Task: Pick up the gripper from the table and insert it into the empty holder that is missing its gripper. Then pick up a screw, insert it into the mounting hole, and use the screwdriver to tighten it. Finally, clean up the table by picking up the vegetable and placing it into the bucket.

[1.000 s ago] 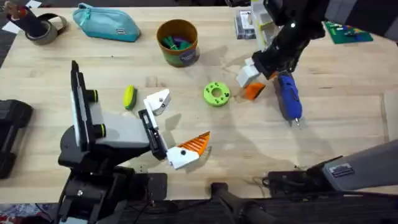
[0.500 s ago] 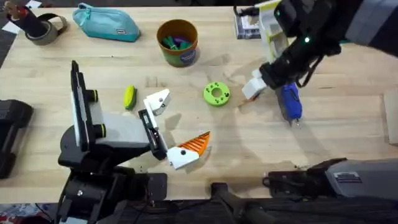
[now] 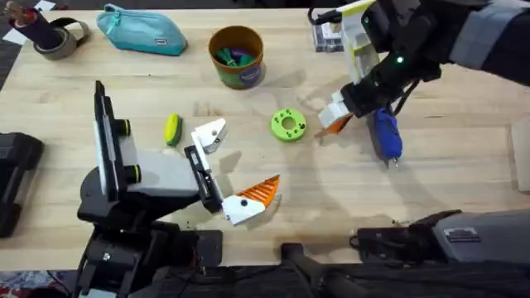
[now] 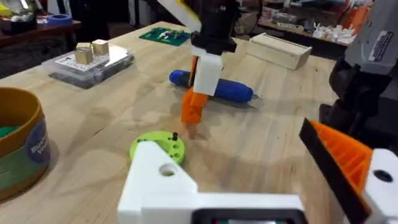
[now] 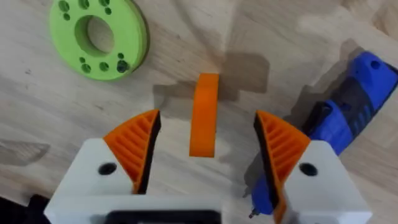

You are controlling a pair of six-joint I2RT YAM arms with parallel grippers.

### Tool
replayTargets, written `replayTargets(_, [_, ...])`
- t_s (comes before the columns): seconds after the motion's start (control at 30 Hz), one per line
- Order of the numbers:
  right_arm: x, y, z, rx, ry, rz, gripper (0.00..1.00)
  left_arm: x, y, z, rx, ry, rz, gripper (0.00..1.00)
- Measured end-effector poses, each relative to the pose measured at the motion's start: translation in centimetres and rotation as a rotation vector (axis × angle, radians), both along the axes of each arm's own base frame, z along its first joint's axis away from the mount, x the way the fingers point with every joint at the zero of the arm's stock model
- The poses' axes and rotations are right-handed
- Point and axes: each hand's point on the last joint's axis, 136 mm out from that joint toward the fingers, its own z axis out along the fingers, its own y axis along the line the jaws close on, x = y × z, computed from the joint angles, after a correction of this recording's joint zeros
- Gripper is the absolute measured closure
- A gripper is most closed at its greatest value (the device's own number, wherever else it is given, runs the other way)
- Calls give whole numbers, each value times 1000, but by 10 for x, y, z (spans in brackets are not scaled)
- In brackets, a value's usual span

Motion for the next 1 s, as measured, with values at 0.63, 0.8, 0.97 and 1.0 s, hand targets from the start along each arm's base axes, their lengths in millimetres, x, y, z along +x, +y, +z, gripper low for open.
replayTargets(0.63, [-2, -1, -2, -6, 11, 10, 990, 0, 0, 0, 0, 0, 0, 8])
replayTargets(0.8, [-5, -2, -2, -10, 24, 14, 992, 0, 0, 0, 0, 0, 0, 8])
replayTargets(0.97, [-17, -5, 1, -27, 79, 14, 993, 0, 0, 0, 0, 0, 0, 8])
replayTargets(1.0, [-17, -5, 2, -27, 79, 14, 993, 0, 0, 0, 0, 0, 0, 8])
